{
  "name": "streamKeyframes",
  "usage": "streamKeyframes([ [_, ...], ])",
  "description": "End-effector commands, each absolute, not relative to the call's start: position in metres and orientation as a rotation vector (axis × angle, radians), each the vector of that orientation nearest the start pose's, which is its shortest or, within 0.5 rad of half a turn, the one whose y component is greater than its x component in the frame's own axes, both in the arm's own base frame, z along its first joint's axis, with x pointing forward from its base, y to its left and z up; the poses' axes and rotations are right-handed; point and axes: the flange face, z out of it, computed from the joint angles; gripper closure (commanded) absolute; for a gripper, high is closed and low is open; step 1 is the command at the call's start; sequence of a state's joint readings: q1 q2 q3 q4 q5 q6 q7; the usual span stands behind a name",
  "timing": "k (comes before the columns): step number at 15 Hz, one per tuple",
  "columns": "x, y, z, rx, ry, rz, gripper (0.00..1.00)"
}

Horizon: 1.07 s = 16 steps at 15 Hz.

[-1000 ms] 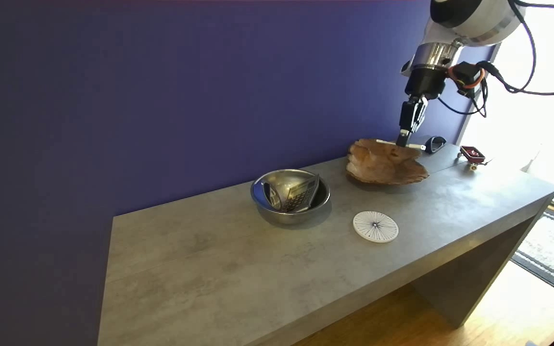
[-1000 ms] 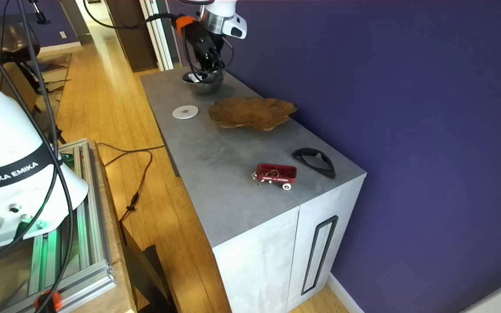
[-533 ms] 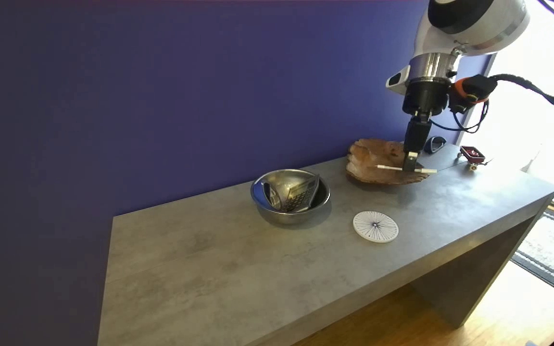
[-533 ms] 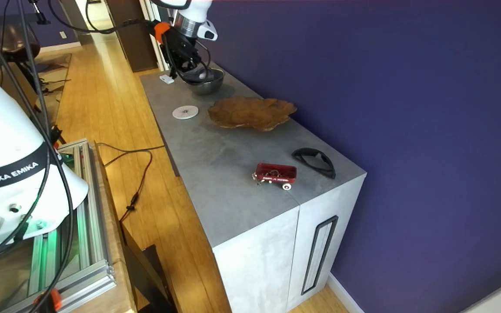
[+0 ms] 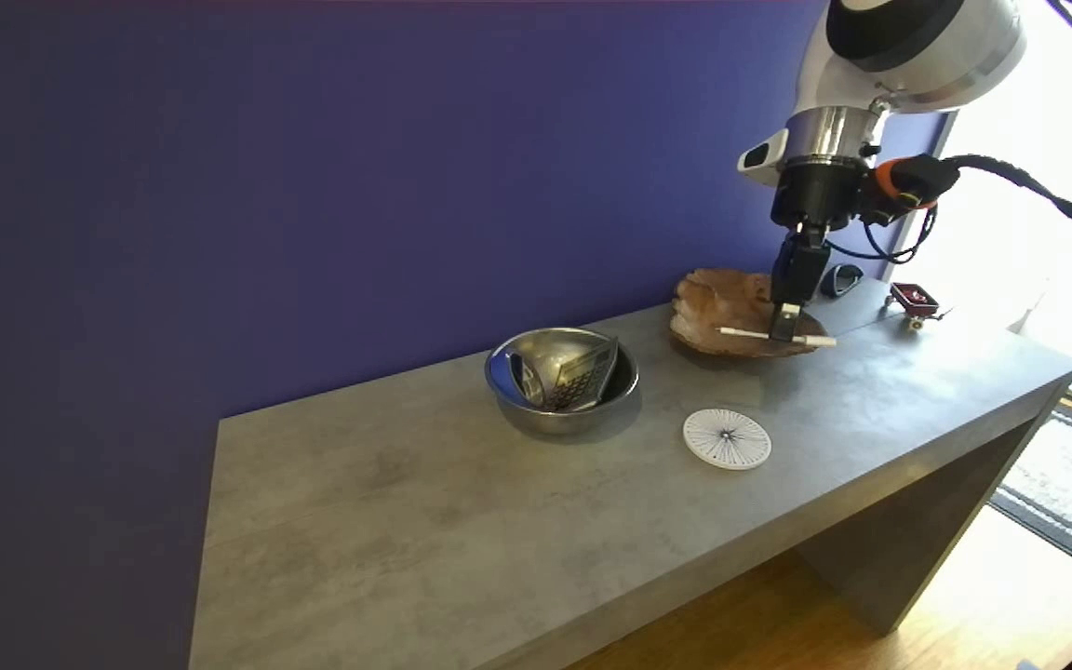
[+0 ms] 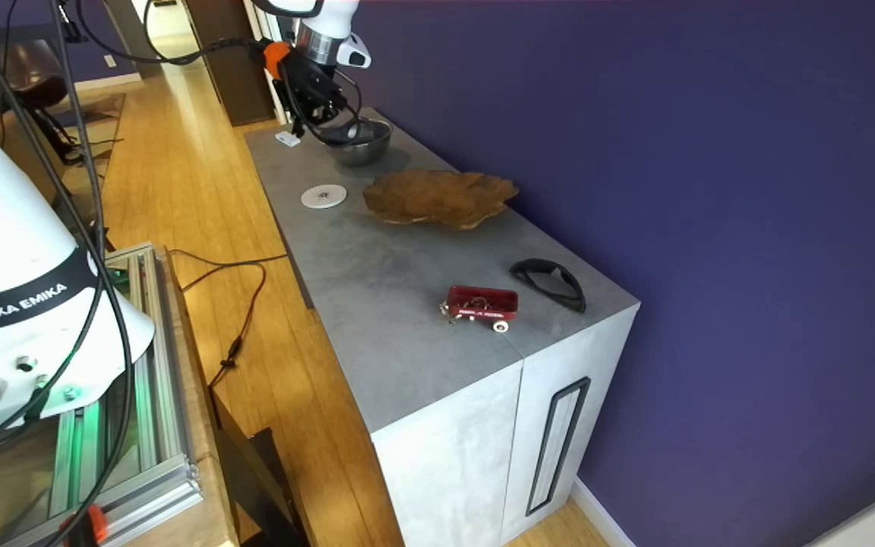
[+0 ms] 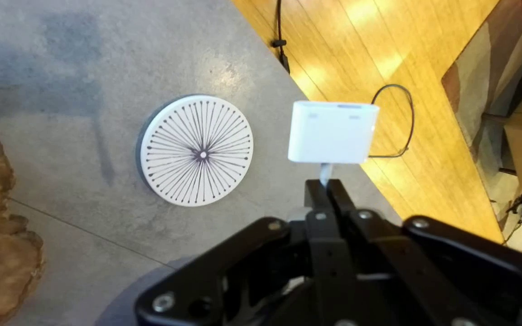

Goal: Remove the extension from the wooden tray

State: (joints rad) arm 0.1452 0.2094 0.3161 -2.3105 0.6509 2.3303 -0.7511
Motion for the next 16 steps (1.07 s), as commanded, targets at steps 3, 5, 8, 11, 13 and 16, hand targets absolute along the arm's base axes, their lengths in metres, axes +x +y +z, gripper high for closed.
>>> streamKeyframes([
  [3, 0.428, 0.255, 0.241, -2.47, -1.06, -0.091, 0.99],
  [5, 0.416, 0.258, 0.227, -2.489, -1.104, -0.012, 0.99],
  [8, 0.404, 0.267, 0.208, -2.518, -1.155, 0.046, 0.99],
  [11, 0.405, 0.279, 0.194, -2.584, -1.201, 0.01, 0.99],
  [13, 0.408, 0.288, 0.186, -2.62, -1.232, -0.029, 0.99],
  [16, 0.413, 0.294, 0.173, -2.658, -1.272, -0.07, 0.99],
])
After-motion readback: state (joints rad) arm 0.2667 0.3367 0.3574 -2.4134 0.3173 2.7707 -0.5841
